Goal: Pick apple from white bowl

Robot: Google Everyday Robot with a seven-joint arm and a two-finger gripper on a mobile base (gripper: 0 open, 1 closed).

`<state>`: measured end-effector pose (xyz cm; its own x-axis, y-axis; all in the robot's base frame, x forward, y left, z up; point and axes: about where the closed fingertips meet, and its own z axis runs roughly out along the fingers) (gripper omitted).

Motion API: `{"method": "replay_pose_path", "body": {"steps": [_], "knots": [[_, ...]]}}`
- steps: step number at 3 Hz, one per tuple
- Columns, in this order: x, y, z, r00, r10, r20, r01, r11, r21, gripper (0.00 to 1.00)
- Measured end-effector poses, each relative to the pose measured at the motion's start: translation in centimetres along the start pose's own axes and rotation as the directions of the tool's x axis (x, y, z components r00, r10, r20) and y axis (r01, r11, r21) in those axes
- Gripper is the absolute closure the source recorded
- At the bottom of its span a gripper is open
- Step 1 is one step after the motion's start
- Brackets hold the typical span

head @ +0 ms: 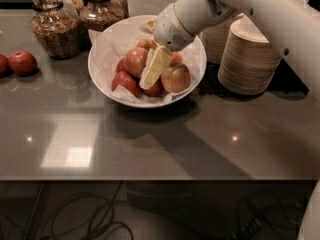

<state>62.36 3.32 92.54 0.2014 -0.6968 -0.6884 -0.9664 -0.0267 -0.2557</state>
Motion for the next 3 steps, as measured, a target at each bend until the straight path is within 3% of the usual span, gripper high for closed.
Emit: {"method": "replay_pose_path", "body": {"steps": [3], "knots": [[0.0, 0.0, 0.01, 1.0, 0.0, 0.0, 0.0, 1.0, 0.0, 0.66]]}}
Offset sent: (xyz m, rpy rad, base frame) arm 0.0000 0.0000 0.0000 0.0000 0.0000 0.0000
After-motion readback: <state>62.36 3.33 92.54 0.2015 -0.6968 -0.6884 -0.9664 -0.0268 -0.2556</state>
